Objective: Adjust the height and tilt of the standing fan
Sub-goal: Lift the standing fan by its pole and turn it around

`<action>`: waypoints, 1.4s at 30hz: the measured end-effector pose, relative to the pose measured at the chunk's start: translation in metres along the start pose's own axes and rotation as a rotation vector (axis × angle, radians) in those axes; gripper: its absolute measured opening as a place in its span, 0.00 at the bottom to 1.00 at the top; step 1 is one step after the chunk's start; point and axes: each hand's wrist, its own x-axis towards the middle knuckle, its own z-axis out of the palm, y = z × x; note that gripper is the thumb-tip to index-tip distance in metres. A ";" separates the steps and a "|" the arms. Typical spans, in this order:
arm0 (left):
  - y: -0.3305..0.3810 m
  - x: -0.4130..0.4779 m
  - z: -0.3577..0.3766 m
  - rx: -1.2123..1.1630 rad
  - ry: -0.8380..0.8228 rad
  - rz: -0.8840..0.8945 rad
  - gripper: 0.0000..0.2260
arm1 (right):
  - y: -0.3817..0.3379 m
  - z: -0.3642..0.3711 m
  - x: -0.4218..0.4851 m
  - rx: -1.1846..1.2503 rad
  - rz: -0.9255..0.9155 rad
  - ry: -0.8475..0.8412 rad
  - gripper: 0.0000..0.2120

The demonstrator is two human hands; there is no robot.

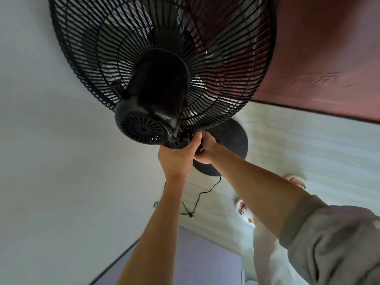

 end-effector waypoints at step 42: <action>0.235 -0.439 -0.060 -0.385 -0.391 -0.121 0.30 | 0.070 -0.294 -0.505 0.517 -0.284 0.183 0.14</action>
